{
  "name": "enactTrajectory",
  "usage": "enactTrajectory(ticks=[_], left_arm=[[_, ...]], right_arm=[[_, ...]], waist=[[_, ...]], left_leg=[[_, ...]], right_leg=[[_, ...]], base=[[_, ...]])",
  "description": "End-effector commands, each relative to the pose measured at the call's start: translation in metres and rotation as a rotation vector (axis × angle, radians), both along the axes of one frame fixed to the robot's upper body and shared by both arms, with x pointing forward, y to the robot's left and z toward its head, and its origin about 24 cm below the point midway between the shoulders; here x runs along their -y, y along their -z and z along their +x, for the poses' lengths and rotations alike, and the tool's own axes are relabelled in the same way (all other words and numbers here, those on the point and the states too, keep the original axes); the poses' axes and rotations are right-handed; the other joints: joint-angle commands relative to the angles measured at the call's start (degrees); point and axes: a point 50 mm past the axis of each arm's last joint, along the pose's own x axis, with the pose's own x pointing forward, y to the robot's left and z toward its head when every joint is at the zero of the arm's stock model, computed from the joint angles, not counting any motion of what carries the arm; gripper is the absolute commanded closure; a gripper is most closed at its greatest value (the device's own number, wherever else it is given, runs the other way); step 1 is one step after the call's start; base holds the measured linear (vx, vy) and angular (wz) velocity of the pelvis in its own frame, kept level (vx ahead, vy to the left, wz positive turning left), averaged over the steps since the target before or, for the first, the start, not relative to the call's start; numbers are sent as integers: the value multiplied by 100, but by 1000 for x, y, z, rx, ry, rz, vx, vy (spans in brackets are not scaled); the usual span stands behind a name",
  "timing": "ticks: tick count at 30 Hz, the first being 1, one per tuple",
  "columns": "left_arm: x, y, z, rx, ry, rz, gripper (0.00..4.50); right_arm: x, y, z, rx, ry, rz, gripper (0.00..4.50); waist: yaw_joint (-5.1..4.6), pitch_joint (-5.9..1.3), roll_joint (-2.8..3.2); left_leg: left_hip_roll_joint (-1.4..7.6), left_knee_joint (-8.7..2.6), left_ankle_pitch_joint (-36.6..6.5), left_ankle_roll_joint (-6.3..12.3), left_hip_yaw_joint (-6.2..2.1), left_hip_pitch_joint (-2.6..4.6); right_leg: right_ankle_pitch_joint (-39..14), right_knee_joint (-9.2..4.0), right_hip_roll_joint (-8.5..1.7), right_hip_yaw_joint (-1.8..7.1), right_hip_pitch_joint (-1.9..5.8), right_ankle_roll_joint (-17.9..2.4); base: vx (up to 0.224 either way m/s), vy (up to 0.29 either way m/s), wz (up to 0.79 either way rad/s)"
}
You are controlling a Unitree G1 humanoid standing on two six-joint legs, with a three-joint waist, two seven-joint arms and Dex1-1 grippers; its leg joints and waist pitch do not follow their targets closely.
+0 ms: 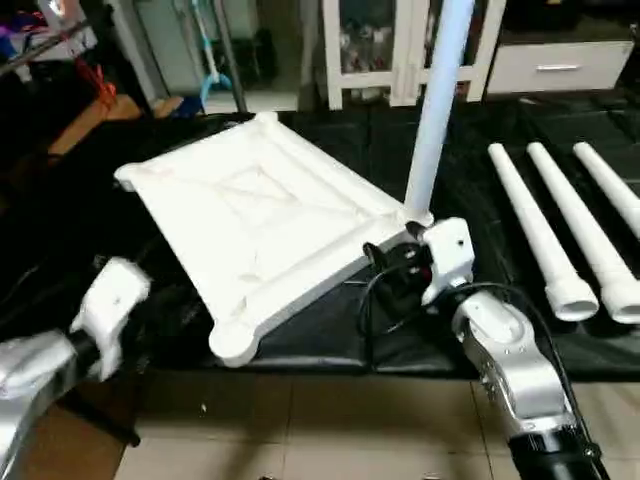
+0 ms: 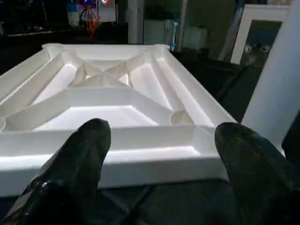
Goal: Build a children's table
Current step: Rotate leg to tighten
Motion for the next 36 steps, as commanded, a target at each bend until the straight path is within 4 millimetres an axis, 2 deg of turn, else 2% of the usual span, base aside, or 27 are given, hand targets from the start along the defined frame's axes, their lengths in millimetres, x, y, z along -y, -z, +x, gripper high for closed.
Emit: enactTrajectory(ticks=[1,5,7,8,9,10,11,12,13,14,15,16,17,18,19,20,21,22,23,24,25,26,27,29,32,34,36], left_arm=[[10,8,-5,-53,55,46,256],[14,20,-4,-71,30,80,256],[16,25,-4,-80,9,94,256],[20,30,-3,-91,0,86,256],[22,31,-3,-94,4,86,256],[24,32,-3,-100,12,85,256],[34,36,-2,-112,35,81,256],[37,37,-2,-113,43,76,256],[38,37,-2,-113,45,74,256],[45,38,0,-115,60,57,256],[47,39,0,-116,65,52,256],[55,41,3,-113,78,40,256],[62,43,8,-104,78,30,256],[62,43,8,-103,77,29,256],[66,43,12,-88,69,25,256],[68,43,15,-78,64,23,256],[71,42,20,-60,54,15,256],[74,41,24,-43,42,8,256],[75,40,29,-21,22,3,256],[75,40,29,-21,22,3,256],[80,35,41,19,-6,-14,256],[82,33,42,27,1,-18,256],[83,32,42,32,3,-23,256],[85,27,44,53,1,-52,256],[85,26,48,73,-16,-59,256],[84,27,59,111,-58,-58,256],[85,27,61,119,-65,-58,256]], right_arm=[[-2,-3,0,9,3,0,64],[-1,-4,0,8,10,-3,64],[0,-4,0,7,14,-6,64],[1,-4,0,6,17,-6,64],[1,-4,0,6,16,-9,64],[2,-4,0,6,15,-13,64],[2,-4,-1,5,16,-14,64],[3,-5,0,4,17,-13,64],[3,-5,0,5,17,-14,64],[3,-5,0,6,18,-16,64],[3,-5,0,7,18,-16,64],[3,-5,1,8,21,-17,64],[3,-6,1,9,24,-16,64],[3,-6,1,10,24,-16,64],[3,-7,2,11,26,-15,64],[3,-7,2,12,27,-14,64],[3,-8,2,13,27,-14,64],[3,-8,2,14,27,-14,64],[3,-8,2,15,28,-14,64],[3,-8,2,15,28,-14,64],[3,-8,1,15,25,-17,64],[4,-8,1,15,24,-18,64],[4,-8,0,15,25,-19,64],[5,-8,0,15,29,-21,64],[5,-8,1,15,33,-22,64],[5,-8,2,17,35,-21,64],[5,-9,2,17,36,-21,64]], waist=[[-29,-238,-32],[-65,-211,-35],[-98,-182,-39],[-116,-156,-46],[-117,-114,-9],[-75,-80,64],[266,-64,122],[525,-146,12],[442,-242,-122],[288,-174,-152],[164,-20,-290],[315,-226,-214],[370,-401,-104],[275,-276,-139],[218,-282,12],[189,-245,20],[134,-199,-9],[121,-167,-31],[119,-165,-44],[102,-167,-55],[34,-189,-65],[34,-189,-65],[25,-232,-80],[-15,-244,-87],[-70,-227,-122],[-57,-235,-163],[-33,-248,-156]], left_leg=[[280,-708,-3876,-711,-271,346],[249,-703,-3977,-671,-288,335],[244,-721,-4144,-691,-312,317],[244,-747,-4346,-712,-328,313],[269,-860,-4659,-744,-297,308],[354,-1185,-5033,-783,-180,156],[514,-1736,-5323,-883,86,-383],[515,-1632,-4877,-724,221,-387],[429,-1401,-3836,-692,330,-54],[41,670,-340,-248,-554,522],[-122,683,-32,-120,-715,90],[74,169,-541,-340,-795,48],[237,-173,-812,-438,-688,552],[304,-326,-1505,-414,-631,538],[244,-398,-2200,-524,-490,487],[244,-449,-2463,-576,-470,462],[252,-520,-2827,-653,-484,357],[243,-565,-3063,-704,-488,329],[221,-547,-3172,-733,-481,370],[212,-543,-3179,-734,-482,372],[203,-565,-2935,-684,-495,308],[203,-565,-2935,-684,-495,308],[199,-574,-2579,-613,-500,244],[209,-581,-2223,-479,-475,210],[195,-558,-2309,-393,-441,213],[184,-519,-2221,-343,-403,256],[197,-515,-2001,-309,-404,236]], right_leg=[[-3102,-484,5,43,-87,-402],[-3596,-531,15,46,-87,-258],[-3864,-553,42,-6,-78,-196],[-3987,-570,83,-70,-66,-152],[-3971,-553,182,-195,-21,-161],[-3362,-202,355,-371,217,-302],[-1971,919,383,-342,743,-459],[-1717,929,339,-213,743,-375],[-2546,754,266,87,543,-201],[-6447,-933,-800,904,-428,-63],[-6551,-863,-567,894,-132,-145],[-5131,-406,-337,604,214,-352],[-2441,-91,264,311,-81,-646],[-1844,-98,371,304,-113,-805],[-1694,-105,304,283,-5,-1107],[-1835,-139,280,286,9,-1175],[-2162,-180,218,268,100,-1111],[-2554,-234,176,259,130,-931],[-2957,-311,134,284,91,-780],[-3108,-343,116,287,93,-726],[-3057,-366,98,279,157,-638],[-3057,-366,98,279,157,-638],[-2729,-335,84,276,220,-640],[-2092,-317,92,255,214,-831],[-2418,-352,69,257,209,-902],[-2497,-396,84,274,166,-891],[-2313,-367,70,285,188,-922]], base=[[-53,-9,1],[-57,-8,-2],[-67,-10,-10],[-70,-9,-12],[-79,-16,-10],[-111,-17,-5],[-111,-17,-5],[-127,-61,15],[-49,-162,32],[-49,-162,32],[26,-114,4],[0,0,0],[0,0,0],[-114,-22,43],[-180,-49,39],[-180,-49,39],[-77,28,4],[-43,52,-8],[-43,52,-8],[-52,35,-2],[0,0,0],[0,0,0],[0,0,0],[0,0,0],[0,0,0],[0,0,0],[0,0,0]])
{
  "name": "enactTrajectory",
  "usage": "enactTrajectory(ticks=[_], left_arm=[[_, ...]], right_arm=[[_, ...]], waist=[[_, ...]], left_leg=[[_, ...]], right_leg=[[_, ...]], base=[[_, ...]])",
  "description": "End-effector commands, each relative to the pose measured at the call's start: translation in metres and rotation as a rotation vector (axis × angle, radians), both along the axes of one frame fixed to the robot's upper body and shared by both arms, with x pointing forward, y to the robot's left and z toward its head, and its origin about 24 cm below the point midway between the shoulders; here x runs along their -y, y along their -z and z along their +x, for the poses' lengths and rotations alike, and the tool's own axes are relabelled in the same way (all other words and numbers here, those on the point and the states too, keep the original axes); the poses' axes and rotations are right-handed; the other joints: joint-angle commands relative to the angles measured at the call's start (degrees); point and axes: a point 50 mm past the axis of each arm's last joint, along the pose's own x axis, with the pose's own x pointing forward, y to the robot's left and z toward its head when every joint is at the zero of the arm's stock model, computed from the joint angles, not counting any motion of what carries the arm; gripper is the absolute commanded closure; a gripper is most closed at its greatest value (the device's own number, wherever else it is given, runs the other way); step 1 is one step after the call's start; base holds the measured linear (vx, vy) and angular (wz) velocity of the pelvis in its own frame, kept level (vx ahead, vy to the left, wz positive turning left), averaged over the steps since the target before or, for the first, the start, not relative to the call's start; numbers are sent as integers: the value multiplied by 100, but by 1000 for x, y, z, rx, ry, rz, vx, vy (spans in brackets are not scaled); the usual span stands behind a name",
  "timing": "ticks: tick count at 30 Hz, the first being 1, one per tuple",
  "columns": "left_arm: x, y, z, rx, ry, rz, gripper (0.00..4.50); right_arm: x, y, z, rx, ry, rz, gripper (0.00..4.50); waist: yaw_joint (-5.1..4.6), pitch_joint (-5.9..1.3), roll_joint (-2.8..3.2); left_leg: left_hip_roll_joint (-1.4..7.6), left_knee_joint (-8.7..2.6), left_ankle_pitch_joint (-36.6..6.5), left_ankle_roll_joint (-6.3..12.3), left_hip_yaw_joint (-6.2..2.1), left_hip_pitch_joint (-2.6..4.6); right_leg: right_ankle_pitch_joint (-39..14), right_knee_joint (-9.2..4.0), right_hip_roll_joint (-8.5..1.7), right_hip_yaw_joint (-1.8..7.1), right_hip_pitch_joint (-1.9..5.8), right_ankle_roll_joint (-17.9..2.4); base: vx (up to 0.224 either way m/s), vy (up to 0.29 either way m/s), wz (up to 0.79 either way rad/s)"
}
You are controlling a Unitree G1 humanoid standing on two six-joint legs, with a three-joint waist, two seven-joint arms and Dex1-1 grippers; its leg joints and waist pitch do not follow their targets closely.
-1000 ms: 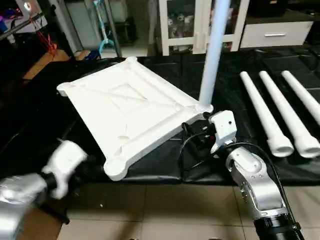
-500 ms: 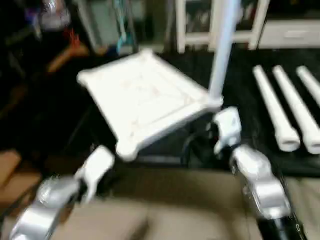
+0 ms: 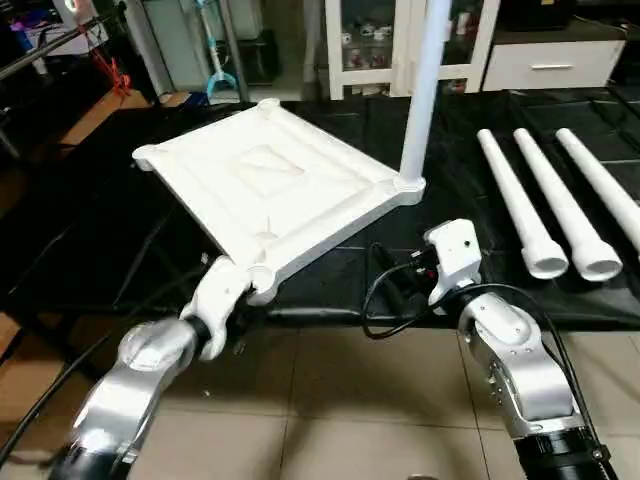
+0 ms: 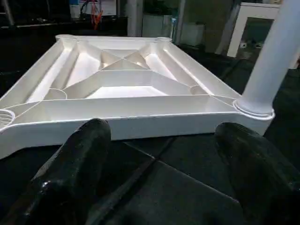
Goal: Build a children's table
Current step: Rotate leg to tighten, then rotate table base
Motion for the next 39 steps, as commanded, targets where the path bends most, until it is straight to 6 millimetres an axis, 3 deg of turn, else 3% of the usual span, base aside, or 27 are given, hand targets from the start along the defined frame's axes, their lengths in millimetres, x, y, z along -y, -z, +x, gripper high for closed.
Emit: enactTrajectory(ticks=[1,3,5,6,8,9,11,12,13,14,15,16,17,19,20,21,23,24,25,26,27,28,29,32,35,36,39], left_arm=[[-3,0,11,32,-59,-3,256],[2,1,19,38,-76,-12,256],[10,5,27,37,-70,9,256],[17,8,32,34,-67,7,256],[27,6,39,63,-60,10,256],[43,-8,48,120,-58,-67,256],[53,-28,54,196,-45,-148,256],[53,-32,55,213,-42,-159,256],[53,-41,56,247,-39,-179,256],[49,-48,56,275,-47,-191,256],[46,-53,57,292,-54,-197,256],[36,-61,57,319,-83,-202,256],[17,-69,55,352,-135,-181,256],[-1,-70,52,355,-195,-144,256],[-6,-70,51,351,-214,-131,256],[-18,-67,47,339,-253,-98,256],[-52,-57,36,292,-357,27,256],[-67,-53,30,270,-399,80,256],[-69,-53,29,267,-404,87,256],[-91,-47,18,224,-471,133,256],[-96,-43,14,199,-473,146,256],[-99,-38,9,168,-455,169,256],[-98,-34,6,144,-434,179,256],[-90,-26,3,103,-391,177,256],[-65,-10,1,51,-303,138,256],[-57,-7,2,40,-287,118,256],[-37,0,6,16,-222,96,256]], right_arm=[[-2,-7,2,20,-3,2,64],[-2,-7,3,19,-3,2,64],[-2,-6,3,16,-5,1,64],[-3,-5,3,14,-4,1,64],[-3,-6,2,12,-4,4,64],[-4,-6,2,14,-10,10,64],[-5,-7,1,12,-18,23,64],[-5,-7,0,12,-19,25,64],[-5,-8,0,12,-22,27,64],[-4,-8,-1,7,-27,33,64],[-3,-7,-1,4,-30,38,64],[-3,-6,-4,-7,-54,40,64],[-5,-3,-9,-37,-110,34,64],[-6,-1,-15,-49,-166,8,64],[-6,-1,-16,-49,-183,-3,64],[-6,0,-19,-51,-195,-14,64],[-1,1,-19,-53,-169,-19,64],[0,1,-18,-52,-154,-19,64],[1,1,-18,-52,-152,-19,64],[2,1,-16,-50,-135,-19,64],[2,0,-15,-50,-134,-18,64],[1,0,-14,-51,-134,-17,64],[0,0,-13,-50,-135,-17,64],[-2,-1,-12,-48,-139,-18,64],[-5,-2,-9,-40,-138,-16,64],[-5,-2,-9,-38,-136,-16,64],[-4,-3,-8,-34,-122,-11,64]], waist=[[0,-308,-117],[4,-318,-108],[-6,-331,-140],[8,-365,-141],[24,-395,-140],[31,-401,-111],[55,-462,-75],[73,-519,-128],[114,-562,-109],[119,-581,-96],[137,-613,-103],[141,-596,-83],[153,-574,-50],[145,-532,-18],[143,-503,-29],[147,-461,14],[133,-437,-30],[113,-418,-4],[104,-416,12],[105,-415,-17],[107,-413,2],[111,-403,-19],[113,-399,-3],[168,-376,-31],[208,-371,-18],[225,-390,-47],[242,-409,-61]], left_leg=[[205,-514,-1774,102,-71,53],[203,-507,-1881,82,-56,88],[204,-508,-1818,78,-60,55],[207,-487,-1518,125,-57,36],[216,-465,-1357,206,-48,45],[217,-453,-1373,226,-37,63],[221,-393,-988,317,-28,42],[207,-322,-372,497,-32,-29],[191,-254,187,706,-30,-62],[167,-216,444,789,-37,-94],[159,-157,823,979,-30,-92],[149,-145,827,1108,-14,-101],[176,-161,567,1145,-12,-95],[226,-206,161,1126,-10,-74],[261,-241,-101,1042,-13,-57],[272,-288,-454,903,0,-23],[289,-339,-835,738,7,-17],[288,-374,-1067,586,9,-12],[291,-394,-1237,442,11,15],[293,-413,-1396,337,13,29],[290,-420,-1445,292,13,33],[286,-441,-1563,229,5,21],[287,-452,-1636,198,5,28],[296,-469,-1991,68,34,114],[306,-503,-2030,-32,19,74],[299,-503,-1908,-54,14,39],[283,-488,-1787,-30,20,12]], right_leg=[[-1928,-548,-215,66,97,-737],[-1941,-543,-193,55,72,-757],[-1838,-530,-206,64,98,-750],[-1375,-496,-209,67,115,-785],[-976,-476,-200,55,126,-875],[-918,-471,-197,56,104,-929],[-230,-415,-216,46,149,-1125],[657,-316,-216,28,214,-1246],[1467,-228,-212,3,228,-1323],[1837,-170,-212,-6,253,-1328],[2431,-123,-201,-22,229,-1338],[2470,-127,-203,-45,213,-1355],[2126,-155,-228,-69,217,-1383],[1415,-206,-234,-114,200,-1417],[983,-239,-228,-126,199,-1418],[448,-282,-217,-127,165,-1423],[-18,-321,-219,-119,169,-1382],[-351,-336,-216,-115,154,-1291],[-583,-350,-212,-110,128,-1199],[-748,-366,-213,-100,105,-1142],[-800,-369,-213,-100,93,-1124],[-942,-378,-215,-92,85,-1070],[-1015,-388,-213,-92,69,-1040],[-1350,-457,-209,-57,-36,-937],[-1379,-451,-234,-48,-19,-839],[-1241,-439,-247,-45,18,-791],[-1142,-438,-255,-44,34,-760]], base=[[0,0,0],[0,0,0],[0,0,0],[0,0,0],[51,5,0],[55,4,5],[65,4,8],[72,11,2],[69,13,-4],[69,13,-4],[61,8,-2],[0,0,0],[0,0,0],[0,0,0],[0,0,0],[0,0,0],[0,0,0],[0,0,0],[0,0,0],[0,0,0],[0,0,0],[0,0,0],[0,0,0],[0,0,0],[0,0,0],[0,0,0],[0,0,0]])
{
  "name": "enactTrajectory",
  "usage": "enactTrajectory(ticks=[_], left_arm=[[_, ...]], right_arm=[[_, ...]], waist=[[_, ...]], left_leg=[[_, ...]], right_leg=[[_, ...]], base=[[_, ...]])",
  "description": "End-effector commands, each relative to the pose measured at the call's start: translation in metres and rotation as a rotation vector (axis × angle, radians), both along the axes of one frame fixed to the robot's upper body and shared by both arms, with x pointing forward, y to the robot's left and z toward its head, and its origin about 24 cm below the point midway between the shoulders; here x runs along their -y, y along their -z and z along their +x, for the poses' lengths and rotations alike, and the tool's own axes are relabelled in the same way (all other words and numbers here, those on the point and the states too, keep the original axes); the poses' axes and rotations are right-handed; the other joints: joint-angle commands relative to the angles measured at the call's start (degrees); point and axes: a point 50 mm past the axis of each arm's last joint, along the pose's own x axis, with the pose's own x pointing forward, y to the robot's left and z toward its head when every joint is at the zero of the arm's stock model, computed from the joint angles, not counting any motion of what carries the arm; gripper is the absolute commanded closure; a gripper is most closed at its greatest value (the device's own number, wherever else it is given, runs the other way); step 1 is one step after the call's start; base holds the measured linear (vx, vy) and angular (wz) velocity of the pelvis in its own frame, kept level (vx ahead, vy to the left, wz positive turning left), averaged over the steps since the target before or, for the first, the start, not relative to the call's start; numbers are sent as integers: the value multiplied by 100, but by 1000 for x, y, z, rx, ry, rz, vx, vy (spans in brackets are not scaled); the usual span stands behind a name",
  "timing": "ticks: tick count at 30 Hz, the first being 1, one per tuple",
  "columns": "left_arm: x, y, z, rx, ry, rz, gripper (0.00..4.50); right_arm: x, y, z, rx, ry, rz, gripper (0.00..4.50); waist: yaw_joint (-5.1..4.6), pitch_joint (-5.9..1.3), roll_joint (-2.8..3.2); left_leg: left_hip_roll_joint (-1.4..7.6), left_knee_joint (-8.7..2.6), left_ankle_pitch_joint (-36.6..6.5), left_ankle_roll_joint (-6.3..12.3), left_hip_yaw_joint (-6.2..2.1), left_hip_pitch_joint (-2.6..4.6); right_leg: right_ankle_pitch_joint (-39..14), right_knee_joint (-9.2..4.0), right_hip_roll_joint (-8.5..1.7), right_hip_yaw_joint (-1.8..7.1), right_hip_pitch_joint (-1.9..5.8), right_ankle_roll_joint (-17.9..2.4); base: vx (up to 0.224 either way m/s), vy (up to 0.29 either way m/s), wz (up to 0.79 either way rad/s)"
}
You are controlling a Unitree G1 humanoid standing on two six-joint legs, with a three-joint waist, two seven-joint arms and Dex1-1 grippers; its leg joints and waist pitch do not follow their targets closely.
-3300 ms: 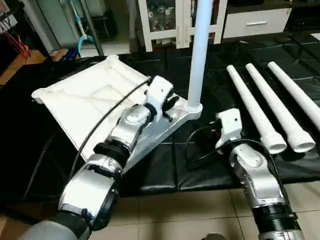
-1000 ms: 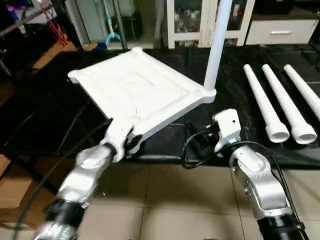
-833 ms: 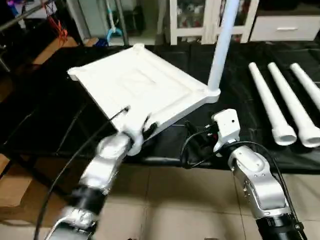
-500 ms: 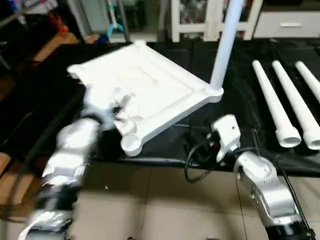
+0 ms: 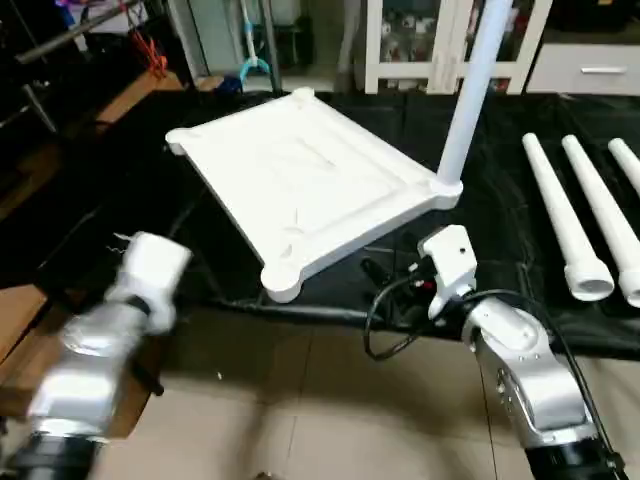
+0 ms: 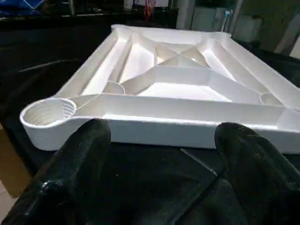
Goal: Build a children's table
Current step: Rotate table base
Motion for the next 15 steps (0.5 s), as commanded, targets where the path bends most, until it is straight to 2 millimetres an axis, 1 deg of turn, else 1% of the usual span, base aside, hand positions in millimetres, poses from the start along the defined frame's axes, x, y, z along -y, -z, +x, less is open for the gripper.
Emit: enactTrajectory(ticks=[1,2,3,4,5,6,7,8,9,10,11,12,13,14,15], left_arm=[[9,1,5,-17,34,1,256],[9,1,5,-17,34,1,256],[24,7,10,-38,76,-19,256],[26,7,11,-41,83,-21,256],[34,9,14,-52,111,-30,256],[44,7,18,-48,133,-57,256],[48,6,20,-46,141,-67,256],[60,4,24,-48,172,-93,256],[64,3,26,-49,183,-101,256],[65,3,26,-49,184,-101,256],[70,3,27,-55,201,-107,256],[81,6,30,-66,228,-106,256],[93,8,33,-70,249,-103,256],[99,8,35,-71,257,-102,256],[110,7,37,-59,262,-127,256]], right_arm=[[0,-4,4,11,15,1,64],[0,-4,4,11,15,1,64],[2,-5,5,17,35,2,64],[3,-5,5,18,38,3,64],[4,-6,6,22,51,5,64],[5,-7,7,25,59,5,64],[5,-8,7,27,61,5,64],[8,-8,8,30,80,8,64],[8,-8,8,31,86,10,64],[8,-8,8,31,86,10,64],[9,-9,9,31,92,11,64],[10,-9,9,35,105,11,64],[11,-9,10,38,116,13,64],[11,-10,11,40,121,15,64],[11,-10,11,43,127,18,64]], waist=[[-42,-362,-28],[-44,-360,-30],[-40,-374,-35],[-44,-368,-51],[-36,-383,29],[-46,-389,-12],[-50,-388,-22],[-33,-403,-31],[-22,-404,-19],[-10,-412,-21],[-17,-412,-15],[-22,-417,-10],[-27,-418,2],[-23,-423,-23],[-17,-429,-4]], left_leg=[[199,-540,-1785,-159,-113,148],[195,-543,-1736,-142,-114,136],[197,-532,-1682,-102,-113,134],[182,-520,-1676,-93,-98,138],[192,-512,-1663,-100,-108,162],[185,-498,-1517,-78,-99,137],[183,-494,-1467,-62,-87,134],[186,-483,-1362,-25,-90,129],[182,-478,-1329,-8,-83,136],[188,-471,-1303,6,-83,145],[188,-470,-1185,54,-88,114],[189,-464,-1173,68,-91,116],[174,-453,-1187,92,-79,130],[175,-445,-1163,108,-77,134],[176,-446,-1130,116,-85,122]], right_leg=[[-1262,-442,-169,76,124,-847],[-1239,-441,-166,72,128,-838],[-1206,-439,-166,67,129,-840],[-1320,-459,-159,70,119,-827],[-1309,-449,-164,72,108,-842],[-1114,-448,-153,68,125,-883],[-1045,-449,-145,68,123,-902],[-910,-435,-150,65,138,-946],[-888,-436,-145,64,128,-961],[-833,-430,-149,62,129,-993],[-647,-413,-148,51,155,-1039],[-598,-406,-152,50,162,-1059],[-609,-423,-137,50,152,-1057],[-553,-427,-143,55,162,-1077],[-519,-412,-152,51,182,-1089]], base=[[0,0,0],[0,0,0],[0,0,0],[0,0,0],[0,0,0],[0,0,0],[0,0,0],[0,0,0],[0,0,0],[0,0,0],[0,0,0],[0,0,0],[0,0,0],[0,0,0],[0,0,0]])
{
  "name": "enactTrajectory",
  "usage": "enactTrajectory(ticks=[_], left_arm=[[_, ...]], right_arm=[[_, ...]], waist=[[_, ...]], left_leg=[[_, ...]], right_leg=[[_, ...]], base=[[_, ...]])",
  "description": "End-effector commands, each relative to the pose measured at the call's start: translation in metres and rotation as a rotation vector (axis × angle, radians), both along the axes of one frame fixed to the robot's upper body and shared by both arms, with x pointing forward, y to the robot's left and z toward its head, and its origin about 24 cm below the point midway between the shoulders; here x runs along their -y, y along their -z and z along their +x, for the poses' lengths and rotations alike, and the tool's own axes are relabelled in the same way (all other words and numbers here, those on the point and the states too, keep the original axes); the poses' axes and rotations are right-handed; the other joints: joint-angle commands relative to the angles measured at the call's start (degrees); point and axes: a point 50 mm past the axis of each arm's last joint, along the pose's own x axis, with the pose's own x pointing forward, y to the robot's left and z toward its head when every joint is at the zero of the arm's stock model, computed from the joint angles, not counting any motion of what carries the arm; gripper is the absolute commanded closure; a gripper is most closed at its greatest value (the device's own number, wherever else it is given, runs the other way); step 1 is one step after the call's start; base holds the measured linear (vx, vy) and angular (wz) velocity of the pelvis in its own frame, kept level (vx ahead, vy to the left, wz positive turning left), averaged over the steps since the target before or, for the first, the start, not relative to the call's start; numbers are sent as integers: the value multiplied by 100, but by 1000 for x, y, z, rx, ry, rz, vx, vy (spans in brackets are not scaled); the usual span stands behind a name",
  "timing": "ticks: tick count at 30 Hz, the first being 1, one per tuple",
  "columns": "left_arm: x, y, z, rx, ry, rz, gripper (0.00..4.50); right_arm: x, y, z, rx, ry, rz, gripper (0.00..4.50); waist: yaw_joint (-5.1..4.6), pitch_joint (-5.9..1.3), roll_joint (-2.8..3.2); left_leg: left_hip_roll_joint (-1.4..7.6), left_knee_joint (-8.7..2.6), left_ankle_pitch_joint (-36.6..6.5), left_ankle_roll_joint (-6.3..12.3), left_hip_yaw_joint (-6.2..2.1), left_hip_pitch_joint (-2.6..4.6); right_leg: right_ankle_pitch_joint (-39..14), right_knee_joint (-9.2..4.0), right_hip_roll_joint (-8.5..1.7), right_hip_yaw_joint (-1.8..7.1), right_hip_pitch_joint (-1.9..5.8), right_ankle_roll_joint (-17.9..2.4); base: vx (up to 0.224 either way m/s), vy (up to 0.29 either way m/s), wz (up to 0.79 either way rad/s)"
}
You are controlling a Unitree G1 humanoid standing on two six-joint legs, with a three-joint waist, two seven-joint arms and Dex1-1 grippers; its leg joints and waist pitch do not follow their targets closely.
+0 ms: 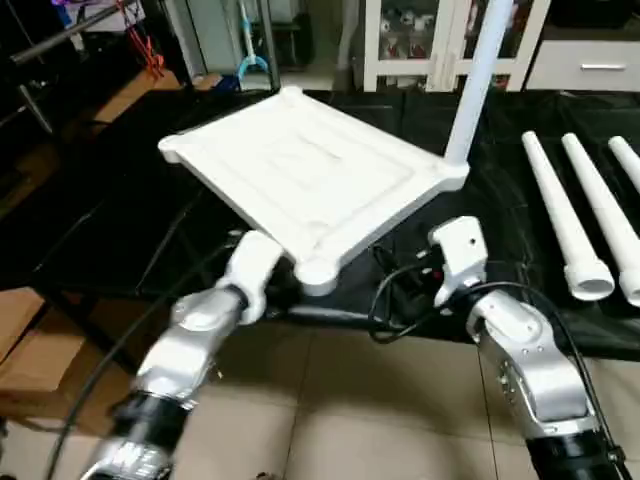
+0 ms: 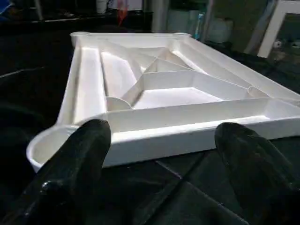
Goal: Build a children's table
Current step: Rotate table base
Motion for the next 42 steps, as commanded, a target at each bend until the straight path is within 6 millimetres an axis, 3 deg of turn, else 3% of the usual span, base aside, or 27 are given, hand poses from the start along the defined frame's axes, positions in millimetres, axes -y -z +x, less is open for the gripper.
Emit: enactTrajectory(ticks=[1,5,8,10,11,12,13,16,18,19,22,23,26,29,32,38,42], left_arm=[[18,0,4,12,23,-14,256],[47,-11,9,69,21,-143,256],[52,-21,12,121,-12,-206,256],[30,-32,19,201,-101,-251,256],[30,-32,19,201,-101,-251,256],[8,-33,20,227,-162,-232,256],[5,-33,20,230,-169,-228,256],[-37,-31,13,248,-247,-159,256],[-56,-29,6,257,-277,-123,256],[-65,-28,1,254,-290,-109,256],[-82,-27,-10,243,-304,-90,256],[-88,-25,-21,209,-272,-90,256],[-87,-23,-37,155,-175,-116,256],[-82,-23,-54,101,-53,-156,256],[-76,-23,-64,66,24,-174,256],[-67,-23,-69,38,80,-167,256],[-65,-24,-66,29,74,-151,256]], right_arm=[[0,-2,2,5,18,9,64],[-1,-3,2,7,21,16,64],[-4,-3,1,5,-1,23,64],[-10,-2,-4,-12,-74,34,64],[-10,-2,-4,-12,-74,34,64],[-14,-1,-7,-24,-130,31,64],[-15,-1,-7,-26,-137,30,64],[-24,0,-9,-51,-209,43,64],[-30,-1,-9,-71,-247,65,64],[-35,-1,-9,-87,-284,81,64],[-44,0,-11,-124,-373,111,64],[-51,3,-12,-156,-447,101,64],[-58,8,-5,-178,-476,58,64],[-62,12,10,-203,-410,-6,64],[-62,12,16,-239,-381,5,64],[-56,24,20,-309,-360,-53,64],[-46,35,23,-379,-312,-71,64]], waist=[[-49,-402,-52],[-42,-420,-78],[-40,-422,-87],[-60,-406,-112],[-80,-404,-107],[-139,-397,-101],[-159,-399,-94],[-244,-389,-64],[-250,-386,-118],[-242,-395,-72],[-241,-378,-63],[-217,-392,-34],[-177,-350,-78],[-165,-326,-62],[-147,-331,-66],[-161,-345,-84],[-179,-347,-48]], left_leg=[[170,-449,-1139,150,-84,129],[174,-417,-1016,302,-82,114],[182,-418,-1041,383,-87,103],[180,-431,-1122,407,-96,79],[173,-433,-1134,420,-102,66],[166,-433,-1236,429,-102,77],[170,-433,-1242,433,-110,77],[183,-449,-1328,420,-119,82],[198,-462,-1310,428,-117,80],[207,-457,-1331,415,-118,113],[224,-486,-1409,381,-121,112],[238,-487,-1484,296,-127,153],[236,-525,-1727,174,-99,157],[225,-567,-1912,-15,-102,139],[219,-561,-2089,-151,-91,194],[197,-535,-1770,-129,-80,156],[193,-526,-1806,-102,-80,164]], right_leg=[[-550,-412,-157,57,205,-1142],[-383,-418,-176,51,235,-1257],[-464,-423,-182,43,248,-1267],[-619,-429,-178,34,265,-1252],[-631,-422,-175,27,277,-1248],[-806,-437,-166,19,262,-1208],[-833,-434,-169,19,267,-1199],[-1012,-435,-154,7,234,-1180],[-990,-429,-155,13,224,-1225],[-995,-419,-150,13,199,-1230],[-982,-409,-146,13,184,-1241],[-941,-384,-153,16,173,-1269],[-1184,-419,-150,36,128,-1253],[-1440,-410,-150,40,110,-1218],[-1493,-414,-139,58,71,-1150],[-1114,-391,-139,61,129,-1153],[-1134,-390,-134,55,131,-1173]], base=[[0,0,0],[0,0,0],[0,0,0],[0,0,0],[0,0,0],[0,0,0],[0,0,0],[0,0,0],[0,0,0],[0,0,0],[0,0,0],[0,0,0],[0,0,0],[0,0,0],[0,0,0],[0,0,0],[0,0,0]])
